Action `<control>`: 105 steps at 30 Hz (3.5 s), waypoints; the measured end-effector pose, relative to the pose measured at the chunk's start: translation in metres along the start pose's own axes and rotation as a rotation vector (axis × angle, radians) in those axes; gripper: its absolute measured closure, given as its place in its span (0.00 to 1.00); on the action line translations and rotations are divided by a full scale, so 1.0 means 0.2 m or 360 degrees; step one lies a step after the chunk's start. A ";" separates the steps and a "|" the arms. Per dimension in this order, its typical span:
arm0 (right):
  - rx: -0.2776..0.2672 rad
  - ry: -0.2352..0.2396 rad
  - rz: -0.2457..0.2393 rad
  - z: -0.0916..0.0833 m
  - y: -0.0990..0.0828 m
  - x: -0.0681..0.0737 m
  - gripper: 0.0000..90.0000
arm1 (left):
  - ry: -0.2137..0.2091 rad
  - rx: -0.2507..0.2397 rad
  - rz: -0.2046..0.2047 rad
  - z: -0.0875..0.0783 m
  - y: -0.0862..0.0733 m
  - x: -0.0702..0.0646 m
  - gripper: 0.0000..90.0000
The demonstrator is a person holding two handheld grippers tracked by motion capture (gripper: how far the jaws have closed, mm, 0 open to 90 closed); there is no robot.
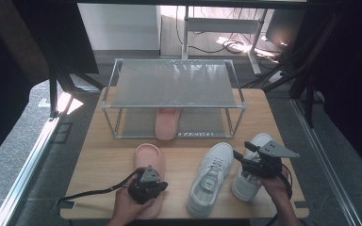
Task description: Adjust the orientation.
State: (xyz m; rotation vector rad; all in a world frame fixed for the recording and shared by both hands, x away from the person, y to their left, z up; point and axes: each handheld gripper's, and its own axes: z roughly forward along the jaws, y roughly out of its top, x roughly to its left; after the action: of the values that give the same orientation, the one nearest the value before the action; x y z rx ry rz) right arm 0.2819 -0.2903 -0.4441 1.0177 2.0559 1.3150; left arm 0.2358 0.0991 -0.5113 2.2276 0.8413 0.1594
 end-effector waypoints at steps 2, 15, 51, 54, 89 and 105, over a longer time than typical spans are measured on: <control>-0.0001 0.0001 0.0005 0.00 0.00 0.00 0.46 | 0.0003 0.0008 0.0007 0.00 0.00 0.00 1.00; -0.0015 -0.0012 0.0007 -0.02 0.00 -0.01 0.46 | 0.0106 0.0040 -0.0066 -0.20 -0.18 0.07 0.99; 0.0005 -0.0012 0.0007 -0.01 0.00 -0.01 0.46 | 0.0310 -0.0049 -0.0283 -0.27 -0.09 0.57 0.70; 0.0002 -0.0012 0.0011 0.00 0.00 -0.01 0.46 | 0.0295 -0.0026 -0.0272 -0.25 -0.08 0.58 0.72; -0.0005 -0.0012 0.0005 -0.01 0.00 -0.01 0.46 | 0.0256 -0.0082 -0.0245 -0.22 0.10 0.52 0.93; -0.0023 0.0002 0.0007 -0.02 0.01 -0.01 0.46 | 0.0205 -0.0093 -0.0233 0.00 0.43 0.47 0.93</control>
State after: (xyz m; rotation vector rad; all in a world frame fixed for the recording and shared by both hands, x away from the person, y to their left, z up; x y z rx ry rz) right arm 0.2814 -0.2942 -0.4402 1.0158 2.0435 1.3310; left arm 0.3536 0.1125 -0.4664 2.1096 1.0529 0.2566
